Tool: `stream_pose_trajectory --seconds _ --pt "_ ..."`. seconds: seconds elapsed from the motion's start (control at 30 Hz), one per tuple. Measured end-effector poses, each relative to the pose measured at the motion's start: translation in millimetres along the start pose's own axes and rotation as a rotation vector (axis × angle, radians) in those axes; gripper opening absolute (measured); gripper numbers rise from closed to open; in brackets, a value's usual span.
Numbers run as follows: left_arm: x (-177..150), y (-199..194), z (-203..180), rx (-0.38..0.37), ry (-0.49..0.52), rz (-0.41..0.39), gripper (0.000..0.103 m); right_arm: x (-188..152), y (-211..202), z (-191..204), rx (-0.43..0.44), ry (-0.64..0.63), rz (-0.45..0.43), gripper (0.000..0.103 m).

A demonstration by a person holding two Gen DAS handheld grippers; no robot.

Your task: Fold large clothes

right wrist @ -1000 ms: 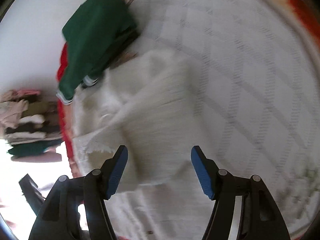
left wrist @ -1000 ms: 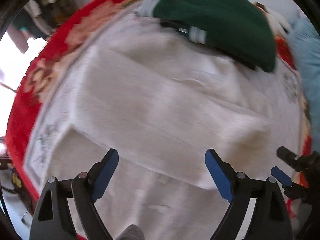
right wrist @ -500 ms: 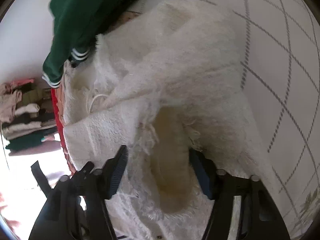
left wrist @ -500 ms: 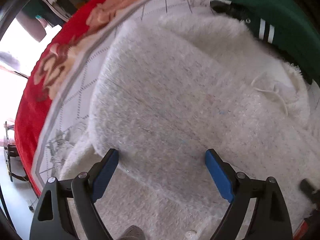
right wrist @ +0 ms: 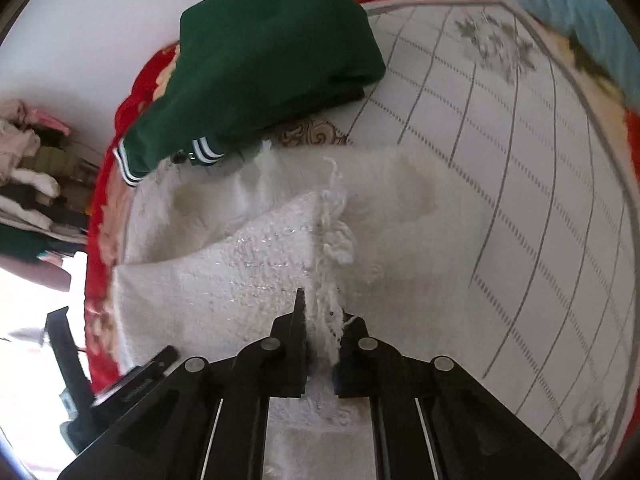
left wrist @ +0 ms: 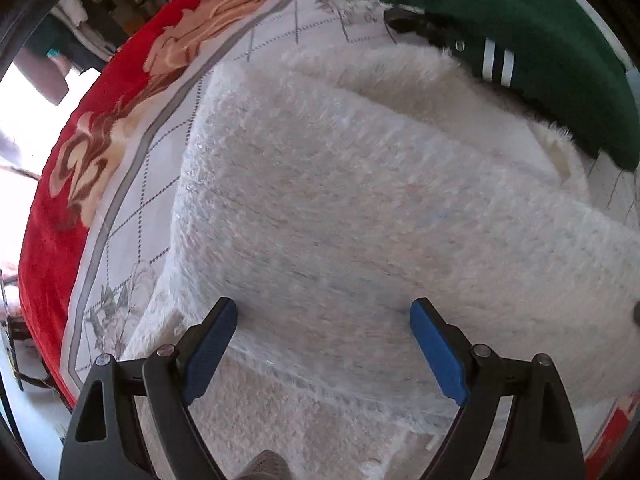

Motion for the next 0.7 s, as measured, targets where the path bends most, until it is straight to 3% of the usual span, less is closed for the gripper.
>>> stream_pose_trajectory --seconds 0.07,0.13,0.27,0.37,0.47,0.53,0.63,0.7 --pt "0.1 11.7 -3.7 0.012 0.027 0.015 0.088 2.6 10.8 -6.6 -0.043 -0.007 0.015 0.008" --pt "-0.9 21.2 -8.8 0.026 0.061 0.024 0.089 0.4 41.5 -23.0 -0.097 0.014 0.105 0.009" --pt "-1.5 10.8 -8.7 0.013 0.079 0.023 0.089 2.5 60.6 -39.8 -0.088 0.085 0.187 0.018" --pt "1.0 -13.4 0.5 -0.027 0.056 0.012 0.089 9.2 44.2 -35.6 -0.080 0.125 0.239 0.030" --pt "10.9 -37.2 6.5 -0.024 0.054 -0.023 0.090 13.2 13.4 -24.1 -0.078 0.140 0.248 0.032" --pt "24.6 -46.9 4.2 -0.006 0.062 -0.051 0.100 18.6 -10.8 -7.7 -0.057 0.138 0.229 0.034" --pt "48.2 -40.4 -2.8 0.048 0.075 -0.096 0.103 34.0 -19.8 16.1 -0.001 0.142 0.211 0.042" --pt "61.3 -23.4 -8.9 0.050 0.080 -0.084 0.103 47.1 -2.2 32.5 0.028 0.136 0.227 0.043"
Point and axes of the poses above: each gripper's, at about its wrist camera, not at the fingertips, and y roughly the way its jaws point, z to its left, x to its top, the point moved 1 cm from there along y, roughly the way its jaws point, and after that the axes turned 7 degrees about x, right-handed, at the moved point
